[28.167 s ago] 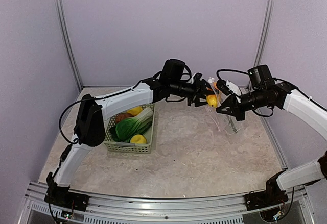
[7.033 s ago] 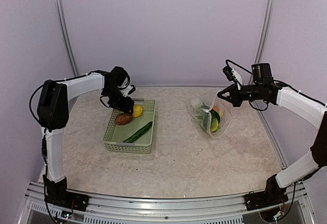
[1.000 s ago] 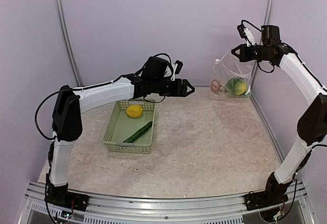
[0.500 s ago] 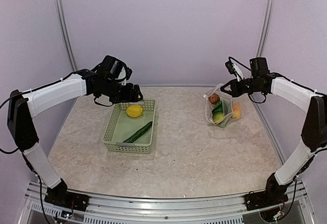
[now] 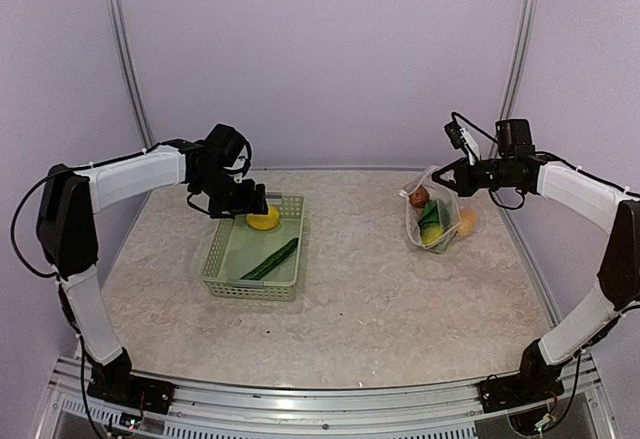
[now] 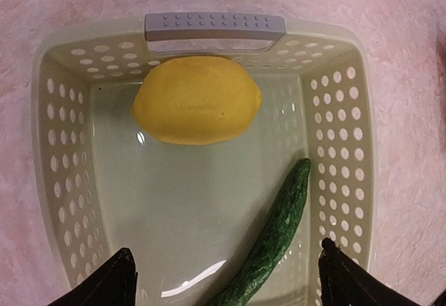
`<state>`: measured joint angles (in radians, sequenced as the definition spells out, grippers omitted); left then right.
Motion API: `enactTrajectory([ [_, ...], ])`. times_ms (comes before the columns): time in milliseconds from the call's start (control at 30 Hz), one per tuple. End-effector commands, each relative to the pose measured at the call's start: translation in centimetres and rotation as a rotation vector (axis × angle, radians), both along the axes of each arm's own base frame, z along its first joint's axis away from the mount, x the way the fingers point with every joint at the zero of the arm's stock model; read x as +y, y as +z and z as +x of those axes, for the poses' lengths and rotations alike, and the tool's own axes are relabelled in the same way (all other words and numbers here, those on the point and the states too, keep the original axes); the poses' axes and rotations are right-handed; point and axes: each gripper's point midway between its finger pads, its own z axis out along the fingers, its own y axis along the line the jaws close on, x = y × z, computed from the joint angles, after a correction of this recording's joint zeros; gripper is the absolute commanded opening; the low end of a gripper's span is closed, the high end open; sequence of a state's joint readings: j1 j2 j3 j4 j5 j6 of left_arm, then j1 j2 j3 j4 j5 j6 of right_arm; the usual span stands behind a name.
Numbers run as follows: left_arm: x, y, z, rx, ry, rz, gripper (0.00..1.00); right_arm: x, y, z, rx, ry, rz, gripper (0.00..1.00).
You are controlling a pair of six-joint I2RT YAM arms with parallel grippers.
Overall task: Place the food in the zip-top bag and seal the zipper
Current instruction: Pick up the fake fruit from the bin.
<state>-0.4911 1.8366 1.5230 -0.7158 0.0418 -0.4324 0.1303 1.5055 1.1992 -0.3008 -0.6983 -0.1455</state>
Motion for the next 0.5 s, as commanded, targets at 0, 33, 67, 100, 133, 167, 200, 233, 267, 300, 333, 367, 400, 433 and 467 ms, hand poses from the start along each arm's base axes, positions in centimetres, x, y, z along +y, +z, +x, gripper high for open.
enactTrajectory([
  [0,0.5,-1.0,3.4,-0.025,0.055,0.049,0.86,0.5,2.0,-0.9,-0.074,0.040,0.018,0.00],
  [33,0.5,-1.5,4.1,-0.027,0.059,0.060,0.87,0.6,2.0,-1.0,-0.074,0.043,0.020,0.00],
  [67,0.6,-1.8,4.7,-0.028,0.064,0.064,0.88,0.6,2.0,-1.0,-0.075,0.045,0.021,0.00],
  [100,0.7,-1.9,5.3,-0.033,0.070,0.062,0.89,0.6,2.0,-1.1,-0.074,0.047,0.023,0.00],
  [133,0.7,-2.5,6.0,-0.026,0.071,0.063,0.89,0.6,1.9,-1.1,-0.071,0.048,0.025,0.00],
  [167,0.7,-2.6,6.6,-0.030,0.071,0.061,0.89,0.7,1.8,-1.1,-0.066,0.051,0.027,0.00],
  [200,0.7,-3.0,7.2,-0.031,0.068,0.063,0.90,0.7,1.7,-1.2,-0.062,0.055,0.028,0.00],
  [233,0.6,-3.1,7.7,-0.040,0.060,0.066,0.90,0.8,1.6,-1.2,-0.059,0.056,0.030,0.00],
  [267,0.6,-3.7,8.2,-0.037,0.058,0.075,0.92,0.8,1.5,-1.2,-0.055,0.057,0.031,0.00],
  [300,0.6,-4.1,8.6,-0.038,0.055,0.080,0.96,0.8,1.5,-1.2,-0.054,0.060,0.032,0.00],
  [333,0.6,-4.2,9.0,-0.040,0.050,0.083,0.98,0.8,1.4,-1.2,-0.052,0.060,0.033,0.00],
  [367,0.8,-4.8,9.4,-0.033,0.050,0.090,0.99,0.8,1.4,-1.2,-0.050,0.059,0.032,0.00],
  [400,0.8,-5.0,9.8,-0.035,0.049,0.090,0.99,0.8,1.4,-1.3,-0.050,0.059,0.032,0.00],
  [433,0.8,-5.4,10.1,-0.032,0.043,0.089,0.99,0.8,1.4,-1.3,-0.052,0.059,0.032,0.00],
  [467,0.7,-5.6,10.3,-0.034,0.036,0.086,0.99,0.8,1.4,-1.3,-0.053,0.059,0.031,0.00],
])
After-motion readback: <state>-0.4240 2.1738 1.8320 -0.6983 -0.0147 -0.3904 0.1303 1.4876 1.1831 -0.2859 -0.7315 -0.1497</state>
